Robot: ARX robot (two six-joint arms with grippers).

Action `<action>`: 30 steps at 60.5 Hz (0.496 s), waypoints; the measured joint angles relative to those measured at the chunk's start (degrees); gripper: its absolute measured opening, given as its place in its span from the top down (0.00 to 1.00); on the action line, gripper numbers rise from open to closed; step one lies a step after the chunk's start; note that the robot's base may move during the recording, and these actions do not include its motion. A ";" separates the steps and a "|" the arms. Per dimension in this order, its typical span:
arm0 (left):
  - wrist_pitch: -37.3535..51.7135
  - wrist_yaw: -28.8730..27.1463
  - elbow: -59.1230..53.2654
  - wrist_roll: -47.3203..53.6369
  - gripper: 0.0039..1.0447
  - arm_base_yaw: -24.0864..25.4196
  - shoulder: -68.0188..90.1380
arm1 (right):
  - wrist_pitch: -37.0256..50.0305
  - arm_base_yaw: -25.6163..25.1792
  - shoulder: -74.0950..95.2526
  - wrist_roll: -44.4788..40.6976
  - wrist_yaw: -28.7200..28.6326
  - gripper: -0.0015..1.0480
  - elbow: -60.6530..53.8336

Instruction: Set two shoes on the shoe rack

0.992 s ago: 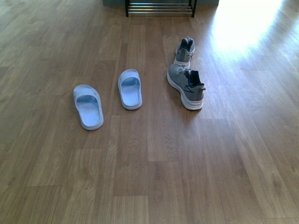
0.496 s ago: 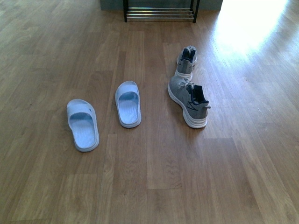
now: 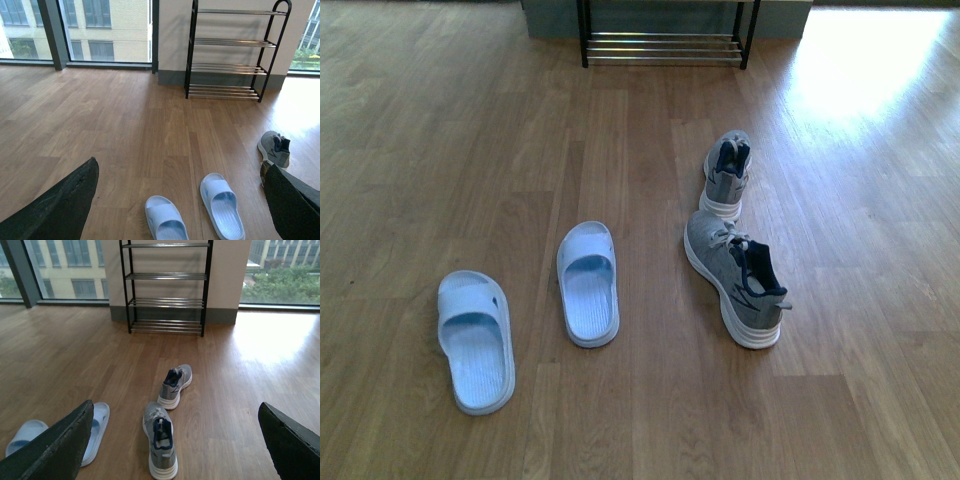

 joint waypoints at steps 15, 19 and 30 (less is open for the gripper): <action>0.00 0.02 0.00 0.00 0.09 0.00 0.00 | 0.00 0.00 0.00 0.00 0.00 0.09 0.00; 0.00 0.00 0.00 0.00 0.09 0.00 0.00 | 0.00 0.00 0.00 0.00 -0.02 0.09 0.00; 0.00 0.00 0.00 0.00 0.09 0.00 0.00 | 0.00 0.00 0.00 0.00 0.00 0.09 0.00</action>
